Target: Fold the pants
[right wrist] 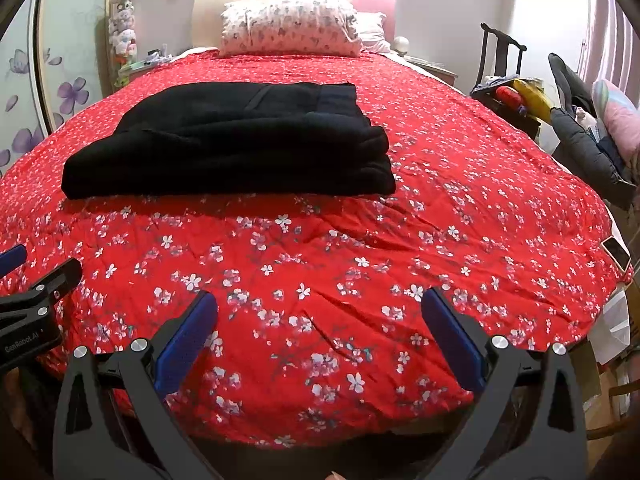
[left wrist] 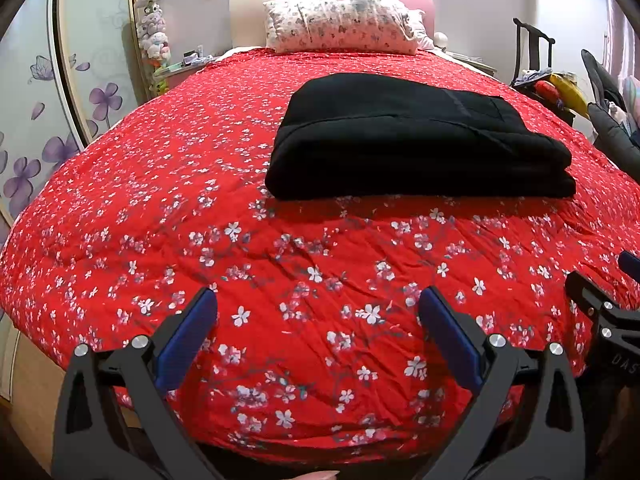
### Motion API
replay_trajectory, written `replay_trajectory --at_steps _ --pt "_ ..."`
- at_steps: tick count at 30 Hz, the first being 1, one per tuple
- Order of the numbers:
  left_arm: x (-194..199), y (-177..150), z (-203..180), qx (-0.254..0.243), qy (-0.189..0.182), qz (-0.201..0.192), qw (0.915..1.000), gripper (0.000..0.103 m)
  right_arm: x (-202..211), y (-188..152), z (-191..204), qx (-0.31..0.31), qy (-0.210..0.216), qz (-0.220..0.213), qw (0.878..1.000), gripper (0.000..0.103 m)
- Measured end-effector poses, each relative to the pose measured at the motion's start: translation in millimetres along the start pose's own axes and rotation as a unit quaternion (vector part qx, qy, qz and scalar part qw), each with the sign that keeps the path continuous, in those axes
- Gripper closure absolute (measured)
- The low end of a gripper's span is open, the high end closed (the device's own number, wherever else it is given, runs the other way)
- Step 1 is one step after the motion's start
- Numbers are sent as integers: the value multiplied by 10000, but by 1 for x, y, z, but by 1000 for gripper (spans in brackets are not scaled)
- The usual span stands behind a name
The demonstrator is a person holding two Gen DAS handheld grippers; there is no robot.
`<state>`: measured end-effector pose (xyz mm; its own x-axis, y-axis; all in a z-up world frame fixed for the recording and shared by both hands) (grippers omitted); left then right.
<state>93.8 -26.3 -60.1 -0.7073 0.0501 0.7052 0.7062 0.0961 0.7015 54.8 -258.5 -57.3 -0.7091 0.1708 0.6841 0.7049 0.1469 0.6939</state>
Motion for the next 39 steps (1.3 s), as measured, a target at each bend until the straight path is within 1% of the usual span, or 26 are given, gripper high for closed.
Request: replay_trajectory --at_steps 11,17,24,39 --pt "2 -7 -9 -197 -64 -46 9998 2 -1 0 0 6 -2 8 10000 1" --pt "2 -7 -8 -177 -99 -7 9998 2 -2 -2 -1 11 9 19 10000 1" --pt "3 -7 -9 -278 -151 5 9995 2 -2 -2 -1 6 8 20 10000 1" --pt "2 -7 -7 -257 -199 24 9995 2 -3 -3 -2 8 24 31 10000 1"
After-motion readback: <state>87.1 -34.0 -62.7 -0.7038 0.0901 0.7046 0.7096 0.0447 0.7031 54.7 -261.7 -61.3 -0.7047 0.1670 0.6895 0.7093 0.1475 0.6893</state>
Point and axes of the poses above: each gripper's, at about its wrist camera, not at the fingertips, and x roughly against the way its jaws point, z to its left, y to its top, the point moved 9 cm from there along -x, roughly the way its jaws point, and after that the axes turned 12 degrees about x, right-handed, at the moved point
